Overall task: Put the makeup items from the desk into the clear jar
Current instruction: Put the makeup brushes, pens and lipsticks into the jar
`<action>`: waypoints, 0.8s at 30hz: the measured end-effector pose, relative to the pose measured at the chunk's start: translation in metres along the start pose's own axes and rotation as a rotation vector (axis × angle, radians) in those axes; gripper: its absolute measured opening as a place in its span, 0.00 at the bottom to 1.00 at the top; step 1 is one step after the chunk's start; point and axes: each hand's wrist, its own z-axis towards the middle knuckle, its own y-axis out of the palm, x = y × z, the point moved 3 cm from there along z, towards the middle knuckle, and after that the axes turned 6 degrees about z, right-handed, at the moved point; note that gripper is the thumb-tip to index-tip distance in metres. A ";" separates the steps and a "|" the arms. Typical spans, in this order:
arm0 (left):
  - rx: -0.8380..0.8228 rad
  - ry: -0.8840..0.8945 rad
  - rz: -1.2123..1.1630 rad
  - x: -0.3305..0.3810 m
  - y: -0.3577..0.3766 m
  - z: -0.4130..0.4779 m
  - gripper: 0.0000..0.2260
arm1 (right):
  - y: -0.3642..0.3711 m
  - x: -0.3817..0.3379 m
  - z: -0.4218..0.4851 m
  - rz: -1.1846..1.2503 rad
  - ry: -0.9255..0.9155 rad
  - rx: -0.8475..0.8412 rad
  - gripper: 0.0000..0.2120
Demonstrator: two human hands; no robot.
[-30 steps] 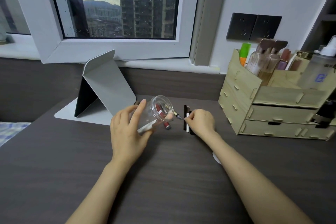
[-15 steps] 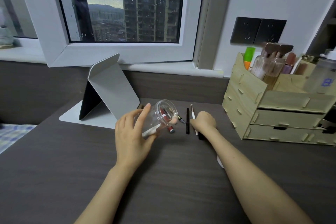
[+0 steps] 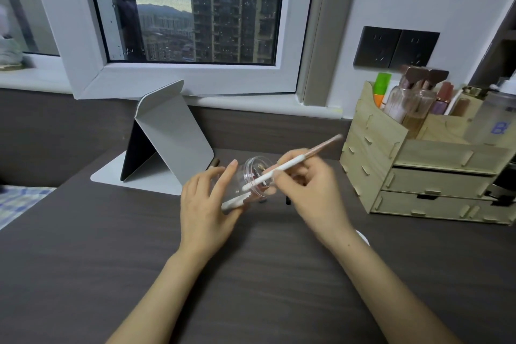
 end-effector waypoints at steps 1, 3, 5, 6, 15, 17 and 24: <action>0.005 0.003 -0.005 0.001 -0.001 0.000 0.32 | 0.003 0.004 -0.002 -0.145 -0.010 -0.051 0.02; 0.013 0.004 -0.010 0.000 -0.001 0.000 0.31 | 0.005 0.011 -0.003 -0.409 -0.039 -0.114 0.09; 0.011 -0.001 -0.006 -0.001 -0.001 0.000 0.31 | 0.008 0.013 -0.004 -0.502 -0.097 -0.151 0.17; 0.008 -0.003 -0.004 -0.001 -0.001 0.000 0.31 | 0.009 0.014 -0.005 -0.506 -0.105 -0.175 0.19; 0.050 -0.110 -0.014 -0.011 -0.007 0.004 0.32 | -0.029 0.053 0.036 0.031 0.203 0.356 0.18; 0.073 -0.165 -0.015 -0.014 -0.009 0.005 0.34 | -0.024 0.077 0.049 -0.253 0.238 0.278 0.14; 0.107 -0.245 0.015 -0.021 -0.011 0.005 0.40 | 0.017 0.124 0.084 -1.064 0.214 -0.029 0.12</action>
